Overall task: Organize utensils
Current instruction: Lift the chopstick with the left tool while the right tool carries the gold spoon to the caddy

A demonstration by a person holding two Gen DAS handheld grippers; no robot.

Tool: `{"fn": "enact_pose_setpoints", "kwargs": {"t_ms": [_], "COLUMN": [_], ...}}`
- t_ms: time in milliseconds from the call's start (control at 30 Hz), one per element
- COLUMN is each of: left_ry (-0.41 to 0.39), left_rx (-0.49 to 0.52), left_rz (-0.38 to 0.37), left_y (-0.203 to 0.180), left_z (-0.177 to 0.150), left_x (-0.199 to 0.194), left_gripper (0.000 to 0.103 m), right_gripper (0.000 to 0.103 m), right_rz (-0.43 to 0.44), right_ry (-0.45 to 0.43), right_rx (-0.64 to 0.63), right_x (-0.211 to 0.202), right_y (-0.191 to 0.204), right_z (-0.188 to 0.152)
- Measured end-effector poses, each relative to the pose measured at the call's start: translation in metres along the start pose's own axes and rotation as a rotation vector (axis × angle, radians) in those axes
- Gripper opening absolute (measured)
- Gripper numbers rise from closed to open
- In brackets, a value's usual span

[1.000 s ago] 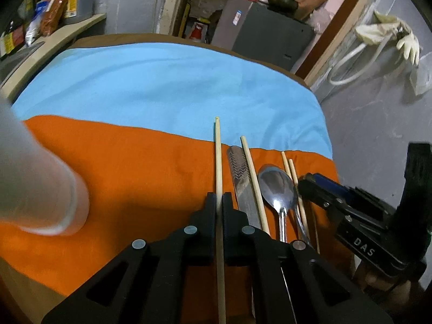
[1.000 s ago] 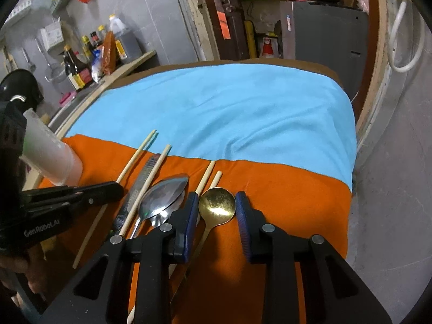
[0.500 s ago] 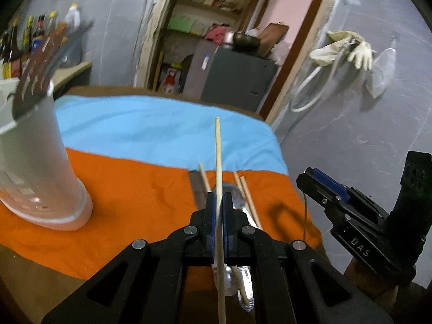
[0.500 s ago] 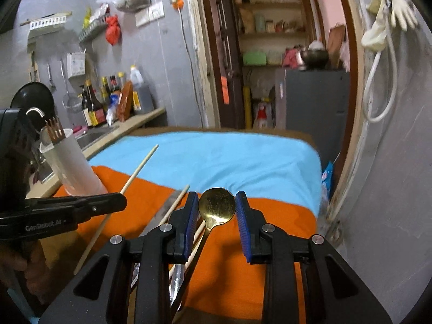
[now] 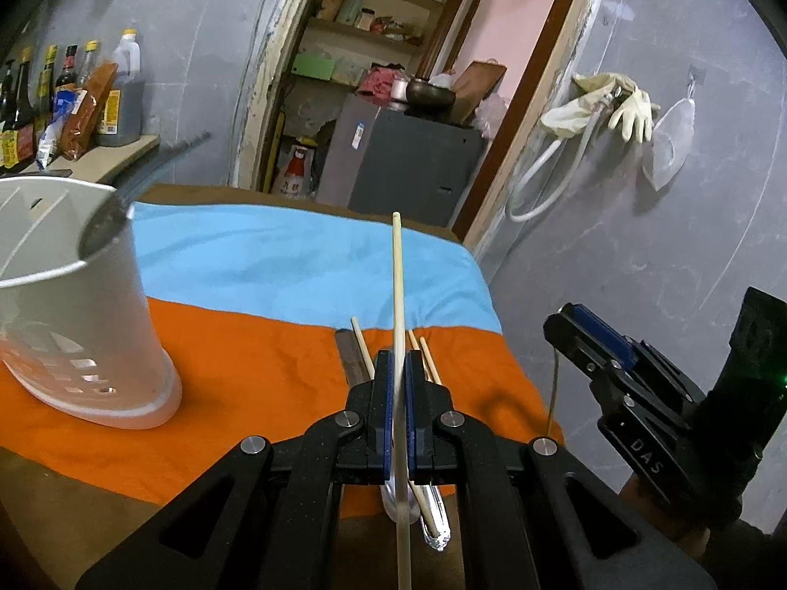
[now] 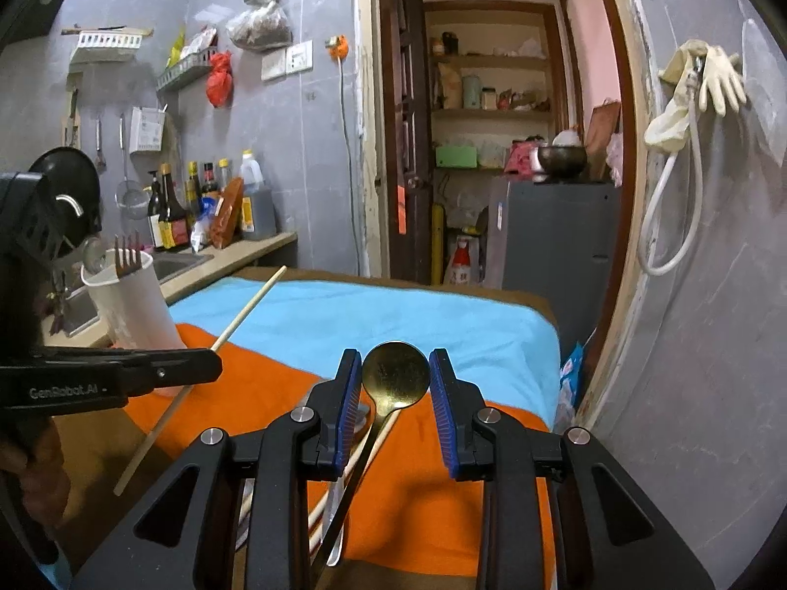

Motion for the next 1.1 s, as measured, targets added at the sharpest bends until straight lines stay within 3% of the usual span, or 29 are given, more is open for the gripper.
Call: {"fn": "enact_pose_setpoints", "kwargs": {"t_ms": [400, 700, 867, 1100], "left_ry": [-0.103, -0.255, -0.352, -0.48], "left_rx": [-0.01, -0.006, -0.017, -0.063], "left_rz": [-0.035, -0.085, -0.072, 0.038], "left_y": [0.005, 0.011, 0.047, 0.132], "left_z": [0.016, 0.065, 0.104, 0.131], "left_x": [-0.03, -0.089, -0.124, -0.161], "left_gripper": [0.002, 0.002, 0.002, 0.002], "right_gripper": [0.026, 0.026, 0.026, 0.026], "right_rz": [-0.039, -0.006, 0.034, 0.108], "right_ry": [-0.092, -0.218, -0.305, -0.414], "right_rx": [-0.083, -0.087, -0.071, -0.015], "right_x": [-0.02, -0.043, -0.048, -0.035], "right_y": [0.022, 0.046, 0.07, 0.117], "right_z": [0.021, 0.076, 0.116, 0.162]}}
Point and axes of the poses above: each gripper's, at about its wrist camera, not at the fingertips, and x roughly the way its jaws point, y to its left, z to its top, the point moved 1 cm from there along x, roughly the way its jaws point, and after that the axes turned 1 degree about -z, right-handed, at the moved point
